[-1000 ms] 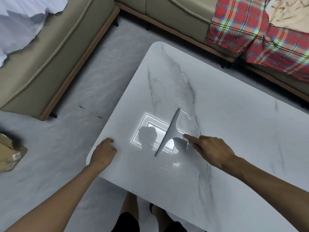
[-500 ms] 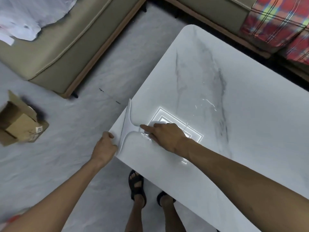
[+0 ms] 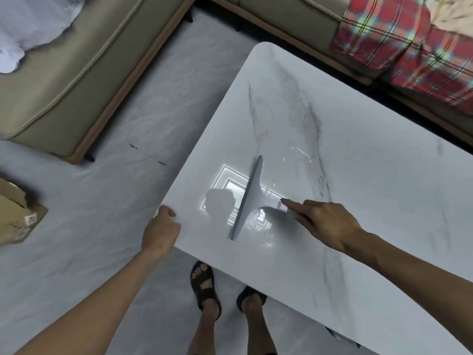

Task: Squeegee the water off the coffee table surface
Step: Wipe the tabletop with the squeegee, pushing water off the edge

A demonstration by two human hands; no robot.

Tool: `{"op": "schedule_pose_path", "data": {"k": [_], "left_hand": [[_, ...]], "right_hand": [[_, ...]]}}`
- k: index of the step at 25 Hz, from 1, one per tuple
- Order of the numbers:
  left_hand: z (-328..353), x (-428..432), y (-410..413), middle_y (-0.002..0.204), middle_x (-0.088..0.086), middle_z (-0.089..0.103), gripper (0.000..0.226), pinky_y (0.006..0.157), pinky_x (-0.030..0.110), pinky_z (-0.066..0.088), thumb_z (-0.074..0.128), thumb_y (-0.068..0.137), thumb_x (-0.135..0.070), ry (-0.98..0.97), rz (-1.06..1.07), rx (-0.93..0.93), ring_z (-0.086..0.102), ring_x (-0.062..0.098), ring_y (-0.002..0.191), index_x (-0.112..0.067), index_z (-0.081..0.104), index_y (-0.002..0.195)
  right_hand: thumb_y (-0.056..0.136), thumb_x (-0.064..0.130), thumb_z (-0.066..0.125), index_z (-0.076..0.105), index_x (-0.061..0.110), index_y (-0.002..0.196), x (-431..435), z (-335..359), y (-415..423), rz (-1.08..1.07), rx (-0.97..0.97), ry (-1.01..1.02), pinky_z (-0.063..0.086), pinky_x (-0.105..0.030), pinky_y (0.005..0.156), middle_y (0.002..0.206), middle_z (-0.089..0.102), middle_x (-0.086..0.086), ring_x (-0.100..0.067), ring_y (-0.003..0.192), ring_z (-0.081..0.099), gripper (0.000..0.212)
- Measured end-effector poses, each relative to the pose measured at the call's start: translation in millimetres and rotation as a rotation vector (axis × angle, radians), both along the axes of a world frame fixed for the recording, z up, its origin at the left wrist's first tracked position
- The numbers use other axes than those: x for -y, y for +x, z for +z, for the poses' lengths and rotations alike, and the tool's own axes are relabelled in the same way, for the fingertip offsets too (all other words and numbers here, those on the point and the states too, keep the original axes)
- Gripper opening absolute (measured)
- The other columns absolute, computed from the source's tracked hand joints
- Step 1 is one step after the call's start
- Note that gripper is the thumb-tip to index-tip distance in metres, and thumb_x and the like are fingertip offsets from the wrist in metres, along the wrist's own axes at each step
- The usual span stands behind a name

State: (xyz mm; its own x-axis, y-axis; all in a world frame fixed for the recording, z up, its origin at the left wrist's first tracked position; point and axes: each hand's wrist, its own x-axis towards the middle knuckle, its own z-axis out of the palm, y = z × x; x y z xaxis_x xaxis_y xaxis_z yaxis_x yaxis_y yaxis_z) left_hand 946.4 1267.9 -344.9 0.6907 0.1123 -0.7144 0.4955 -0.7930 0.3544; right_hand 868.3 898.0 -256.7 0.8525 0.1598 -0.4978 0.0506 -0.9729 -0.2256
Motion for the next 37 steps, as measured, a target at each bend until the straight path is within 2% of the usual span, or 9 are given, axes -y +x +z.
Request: {"op": "schedule_pose_path", "data": {"k": [3,7,10,14,21,26,29,33,37], "left_hand": [[11,-18,5,0.093,0.014,0.060,0.024,0.067,0.037,0.049,0.048,0.080,-0.005,0.024,0.117,0.175,0.059,0.034,0.081,-0.019,0.045,0.100],[16,-39,14,0.088,0.018,0.059,0.026,0.061,0.035,0.040,0.050,0.081,-0.003,0.027,0.161,0.220,0.057,0.035,0.075,-0.015,0.044,0.103],[15,-39,13,0.076,0.012,0.055,0.027,0.051,0.031,0.035,0.049,0.083,-0.002,-0.014,0.155,0.155,0.051,0.026,0.061,-0.015,0.043,0.105],[13,-23,6,0.072,0.006,0.049,0.026,0.048,0.028,0.033,0.048,0.085,-0.002,-0.075,0.086,0.078,0.048,0.019,0.059,-0.019,0.040,0.104],[-1,16,4,0.109,-0.003,0.040,0.032,0.068,0.029,0.037,0.049,0.076,0.001,-0.086,-0.173,0.012,0.049,0.021,0.096,-0.019,0.041,0.099],[-4,35,-2,0.111,0.003,0.048,0.025,0.075,0.034,0.044,0.053,0.081,-0.006,-0.072,-0.159,-0.044,0.052,0.023,0.095,-0.017,0.045,0.101],[7,30,-3,0.100,0.000,0.057,0.016,0.068,0.030,0.044,0.057,0.085,-0.010,-0.060,-0.036,0.143,0.056,0.021,0.087,-0.019,0.050,0.097],[25,0,2,0.074,-0.003,0.059,0.014,0.061,0.026,0.043,0.066,0.085,-0.007,-0.058,0.192,0.360,0.060,0.023,0.075,-0.015,0.055,0.086],[24,-31,-5,0.081,0.004,0.067,0.006,0.066,0.033,0.045,0.050,0.092,-0.014,0.035,0.193,0.383,0.062,0.028,0.078,-0.019,0.052,0.091]], "right_hand": [[0.100,0.050,0.020,0.019,0.057,0.143,-76,-17,45,0.276,-0.026,0.106,0.045,-0.033,0.066,0.116,0.060,0.011,-0.028,0.094,0.064,0.044],[0.104,0.038,0.029,0.027,0.045,0.148,-172,-39,86,0.594,0.004,0.081,0.032,-0.032,0.061,0.111,0.061,0.000,-0.032,0.084,0.063,0.044],[0.104,0.035,0.028,0.025,0.046,0.148,-160,-44,114,0.550,0.065,0.010,0.034,-0.034,0.063,0.111,0.061,-0.002,-0.035,0.089,0.064,0.045],[0.102,0.040,0.027,0.025,0.051,0.145,-92,-37,138,0.274,0.084,-0.054,0.038,-0.035,0.066,0.104,0.061,-0.001,-0.035,0.091,0.065,0.043],[0.102,0.047,0.021,0.030,0.049,0.142,-6,-31,69,-0.184,0.023,-0.085,0.046,-0.037,0.068,0.102,0.065,0.001,-0.031,0.090,0.063,0.041],[0.100,0.050,0.017,0.029,0.051,0.139,16,2,-16,-0.325,0.017,-0.159,0.038,-0.033,0.058,0.081,0.060,0.006,-0.030,0.070,0.059,0.041],[0.100,0.052,0.019,0.026,0.052,0.138,-13,10,-8,-0.299,0.079,-0.042,0.042,-0.034,0.056,0.078,0.057,0.008,-0.029,0.069,0.060,0.039],[0.102,0.041,0.027,0.026,0.047,0.144,-108,-18,23,0.031,0.072,0.123,0.036,-0.033,0.058,0.093,0.061,0.001,-0.032,0.078,0.063,0.042],[0.103,0.035,0.029,0.023,0.044,0.148,-181,-45,27,0.242,-0.027,0.172,0.041,-0.037,0.062,0.100,0.060,-0.005,-0.034,0.080,0.063,0.046]]}}
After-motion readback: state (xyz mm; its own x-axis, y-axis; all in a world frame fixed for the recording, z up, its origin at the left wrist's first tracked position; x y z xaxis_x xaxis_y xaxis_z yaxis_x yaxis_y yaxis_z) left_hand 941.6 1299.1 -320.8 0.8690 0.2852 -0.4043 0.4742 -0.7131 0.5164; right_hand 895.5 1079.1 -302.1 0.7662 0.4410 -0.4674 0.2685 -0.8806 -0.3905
